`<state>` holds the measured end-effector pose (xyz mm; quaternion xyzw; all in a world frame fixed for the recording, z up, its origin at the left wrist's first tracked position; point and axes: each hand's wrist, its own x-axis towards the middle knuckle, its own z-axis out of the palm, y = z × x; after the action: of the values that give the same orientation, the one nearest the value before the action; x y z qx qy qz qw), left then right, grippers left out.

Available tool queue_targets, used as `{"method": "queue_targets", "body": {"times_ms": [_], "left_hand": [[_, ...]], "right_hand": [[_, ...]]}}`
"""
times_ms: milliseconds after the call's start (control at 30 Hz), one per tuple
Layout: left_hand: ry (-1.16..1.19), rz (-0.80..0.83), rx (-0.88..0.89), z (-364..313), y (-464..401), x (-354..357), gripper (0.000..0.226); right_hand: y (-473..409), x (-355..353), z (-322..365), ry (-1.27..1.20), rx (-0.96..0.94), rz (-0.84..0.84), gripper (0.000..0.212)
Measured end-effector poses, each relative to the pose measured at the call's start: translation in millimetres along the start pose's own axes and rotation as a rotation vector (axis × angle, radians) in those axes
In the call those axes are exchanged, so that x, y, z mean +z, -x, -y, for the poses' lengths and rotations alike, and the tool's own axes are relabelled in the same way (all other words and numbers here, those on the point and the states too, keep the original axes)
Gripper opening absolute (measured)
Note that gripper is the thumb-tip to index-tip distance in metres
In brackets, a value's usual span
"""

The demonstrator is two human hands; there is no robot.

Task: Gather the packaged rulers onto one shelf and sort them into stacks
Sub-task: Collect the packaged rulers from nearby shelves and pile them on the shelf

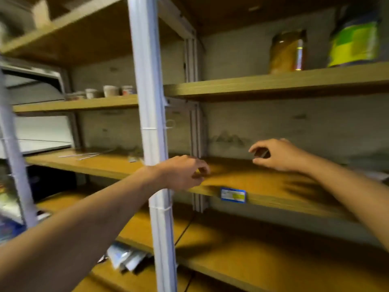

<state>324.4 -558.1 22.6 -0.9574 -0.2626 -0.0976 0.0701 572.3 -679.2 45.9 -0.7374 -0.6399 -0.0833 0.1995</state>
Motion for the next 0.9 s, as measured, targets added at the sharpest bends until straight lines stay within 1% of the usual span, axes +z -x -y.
{"method": "queue_targets", "body": {"times_ms": [100, 167, 267, 333, 400, 500, 567, 700, 800, 900], "left_hand": [[0.156, 0.013, -0.061, 44.5, 59.1, -11.9, 0.025], [0.217, -0.001, -0.108, 75.6, 95.2, -17.1, 0.022], [0.179, -0.016, -0.217, 123.8, 145.4, -24.2, 0.02], [0.151, -0.017, -0.281, 159.1, 178.3, -23.3, 0.017], [0.132, 0.006, -0.36, 193.6, 211.2, -17.8, 0.015], [0.098, 0.038, -0.476, 239.1, 255.8, -5.0, 0.019], [0.079, 0.062, -0.521, 261.7, 279.5, 3.9, 0.022], [0.055, 0.04, -0.538, 296.4, 305.3, 16.0, 0.023], [0.028, 0.014, -0.549, 323.2, 310.6, 27.0, 0.024], [0.016, 0.047, -0.569, 353.0, 300.1, 30.2, 0.025]], "right_hand": [[-17.1, 25.6, 73.7, -0.004, -0.15, 0.061, 0.02], [-23.0, 38.2, 118.8, -0.046, -0.224, 0.097, 0.019], [-29.4, 57.6, 178.4, -0.125, -0.311, 0.179, 0.026], [-33.5, 74.4, 211.2, -0.195, -0.331, 0.229, 0.03], [-39.7, 94.4, 238.3, -0.223, -0.344, 0.243, 0.029], [-51.8, 124.5, 270.9, -0.237, -0.38, 0.243, 0.03], [-60.9, 142.3, 287.9, -0.215, -0.411, 0.259, 0.031], [-88.5, 165.2, 316.3, -0.194, -0.415, 0.274, 0.031], [-117.4, 181.3, 336.2, -0.209, -0.399, 0.237, 0.031], [-147.9, 204.5, 351.0, -0.193, -0.377, 0.183, 0.033]]}}
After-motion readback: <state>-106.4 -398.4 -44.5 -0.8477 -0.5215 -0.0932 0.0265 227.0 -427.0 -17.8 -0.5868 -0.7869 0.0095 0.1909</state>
